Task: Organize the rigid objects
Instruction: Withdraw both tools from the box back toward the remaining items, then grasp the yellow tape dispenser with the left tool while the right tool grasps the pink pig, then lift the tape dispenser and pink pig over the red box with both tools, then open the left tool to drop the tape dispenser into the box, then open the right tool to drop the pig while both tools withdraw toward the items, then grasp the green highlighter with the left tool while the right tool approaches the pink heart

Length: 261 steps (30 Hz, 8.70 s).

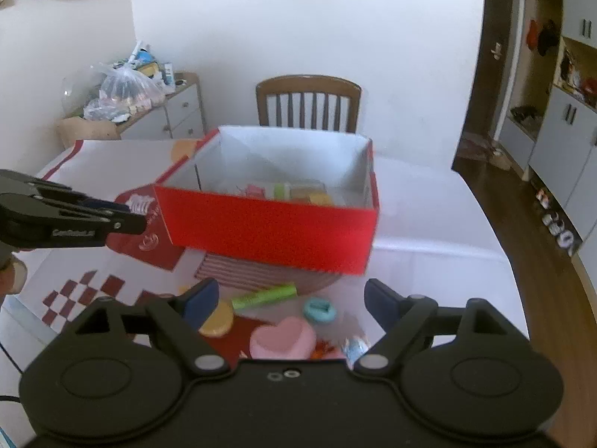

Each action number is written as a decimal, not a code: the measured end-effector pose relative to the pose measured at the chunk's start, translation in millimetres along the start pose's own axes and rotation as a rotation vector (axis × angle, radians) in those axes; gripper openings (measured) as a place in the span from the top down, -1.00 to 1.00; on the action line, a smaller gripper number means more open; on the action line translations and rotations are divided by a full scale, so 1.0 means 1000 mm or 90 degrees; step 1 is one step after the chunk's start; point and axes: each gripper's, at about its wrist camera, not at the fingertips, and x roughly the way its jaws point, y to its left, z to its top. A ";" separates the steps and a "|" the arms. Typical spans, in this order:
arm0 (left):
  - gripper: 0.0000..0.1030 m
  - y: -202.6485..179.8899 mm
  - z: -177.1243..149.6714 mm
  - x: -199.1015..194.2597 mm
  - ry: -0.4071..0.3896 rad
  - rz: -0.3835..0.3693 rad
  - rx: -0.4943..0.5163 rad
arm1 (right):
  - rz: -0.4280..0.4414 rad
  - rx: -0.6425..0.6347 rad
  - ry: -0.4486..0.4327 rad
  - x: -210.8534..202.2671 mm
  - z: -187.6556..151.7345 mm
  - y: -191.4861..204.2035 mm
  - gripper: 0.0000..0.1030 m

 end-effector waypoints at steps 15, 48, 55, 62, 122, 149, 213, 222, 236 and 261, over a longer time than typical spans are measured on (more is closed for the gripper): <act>-0.28 -0.002 -0.058 0.019 0.034 0.012 -0.025 | -0.019 0.051 0.048 0.013 -0.052 -0.015 -0.68; -0.99 -0.037 -0.079 0.103 0.015 0.029 -0.019 | -0.081 0.192 0.150 0.106 -0.062 -0.057 -0.16; -0.99 -0.039 -0.080 0.115 0.022 0.032 0.000 | -0.064 0.192 0.155 0.109 -0.061 -0.057 -0.08; -0.99 -0.036 -0.082 0.124 0.033 0.021 -0.004 | -0.022 0.223 0.154 0.108 -0.063 -0.064 0.18; -0.81 -0.001 0.042 0.012 -0.097 0.022 0.005 | 0.051 0.078 0.001 0.035 0.072 -0.038 0.29; -0.82 0.020 0.115 0.155 0.021 0.059 -0.036 | 0.070 -0.057 0.112 0.160 0.107 -0.008 0.30; -0.81 0.008 0.110 0.105 0.037 0.029 -0.036 | 0.066 0.000 0.088 0.112 0.106 -0.004 -0.23; -0.81 0.007 0.089 0.057 -0.009 -0.002 -0.027 | 0.064 0.017 0.055 0.069 0.092 -0.004 -0.51; -0.82 -0.013 0.024 0.015 -0.054 -0.031 0.023 | 0.046 0.035 -0.001 0.015 0.030 -0.019 -0.97; -0.82 -0.047 -0.042 0.092 0.026 -0.042 0.033 | 0.054 -0.084 0.056 0.059 -0.061 -0.004 -0.94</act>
